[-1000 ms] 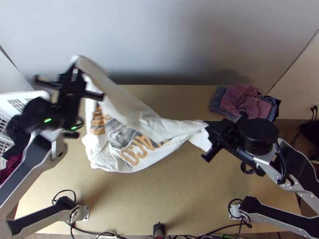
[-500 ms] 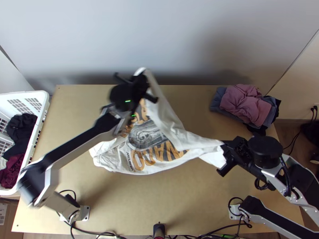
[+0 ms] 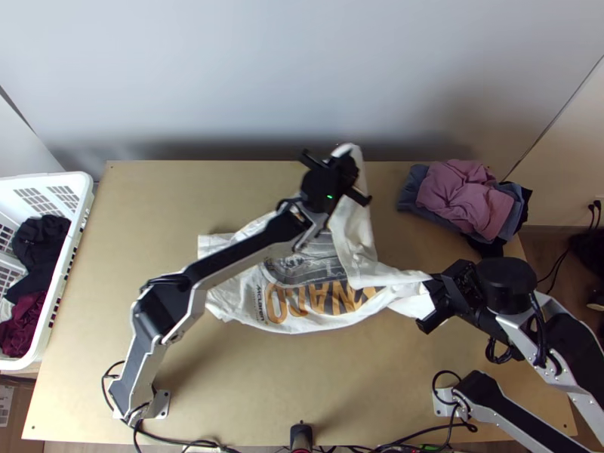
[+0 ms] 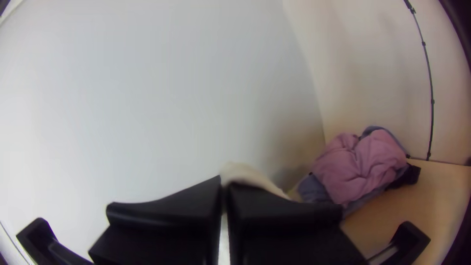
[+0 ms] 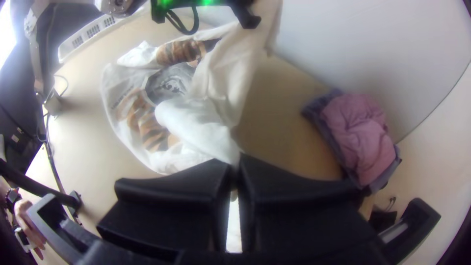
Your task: Fold the t-shirt
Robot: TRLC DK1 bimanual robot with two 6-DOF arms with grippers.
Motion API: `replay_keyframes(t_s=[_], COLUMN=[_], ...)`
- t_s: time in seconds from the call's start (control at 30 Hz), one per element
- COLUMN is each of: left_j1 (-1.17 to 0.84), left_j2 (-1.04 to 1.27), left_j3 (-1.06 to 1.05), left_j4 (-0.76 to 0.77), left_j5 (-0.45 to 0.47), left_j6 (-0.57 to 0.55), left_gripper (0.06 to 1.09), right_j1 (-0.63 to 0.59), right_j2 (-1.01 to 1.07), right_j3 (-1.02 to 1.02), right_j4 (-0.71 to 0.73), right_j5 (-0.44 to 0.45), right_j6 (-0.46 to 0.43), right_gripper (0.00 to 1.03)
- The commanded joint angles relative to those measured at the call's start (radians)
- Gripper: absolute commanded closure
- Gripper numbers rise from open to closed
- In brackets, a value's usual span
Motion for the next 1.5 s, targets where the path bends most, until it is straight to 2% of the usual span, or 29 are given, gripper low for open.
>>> replay_keyframes(t_s=[0.0,0.03,0.07,0.1,0.17,0.23,0.3,0.47,0.57,0.9,1.27,1.47], left_j1=[-0.033,-0.027,-0.019,-0.01,0.013,0.041,0.07,0.165,0.199,0.308,0.298,0.292], left_j2=[0.093,0.094,0.094,0.085,0.04,-0.05,-0.139,-0.337,-0.463,-0.855,-1.082,-1.201], left_j3=[0.063,0.063,0.063,0.062,0.039,-0.04,-0.089,-0.119,-0.191,-0.549,-0.843,-0.992], left_j4=[-0.135,-0.201,-0.266,-0.338,-0.459,-0.476,-0.565,-0.956,-1.119,-1.559,-1.553,-1.435], left_j5=[0.004,0.004,0.004,0.005,0.021,0.057,0.099,0.327,0.358,0.378,0.377,0.377], left_j6=[-0.065,-0.082,-0.107,-0.134,-0.212,-0.238,-0.261,-0.298,-0.265,-0.096,-0.083,-0.091], left_gripper=[0.79,0.51,0.13,0.11,0.1,0.1,0.1,0.1,0.1,0.11,0.11,0.11], right_j1=[-0.034,-0.035,-0.042,-0.046,-0.057,-0.063,-0.063,-0.063,-0.063,-0.072,-0.092,-0.101], right_j2=[0.025,0.028,0.033,0.034,0.034,0.034,0.033,0.036,0.036,0.037,0.033,0.026], right_j3=[0.007,0.013,0.019,0.025,0.033,0.031,0.028,0.03,0.031,0.037,0.028,0.016], right_j4=[-0.001,-0.003,-0.004,-0.007,-0.016,-0.024,-0.027,-0.024,-0.021,0.002,0.019,0.027], right_j5=[-0.036,-0.038,-0.041,-0.044,-0.05,-0.059,-0.065,-0.076,-0.081,-0.079,-0.079,-0.081], right_j6=[0.02,0.022,0.022,0.025,0.031,0.034,0.039,0.04,0.04,0.039,0.037,0.04], right_gripper=[1.0,1.0,1.0,1.0,1.0,1.0,1.0,1.0,1.0,1.0,1.0,1.0])
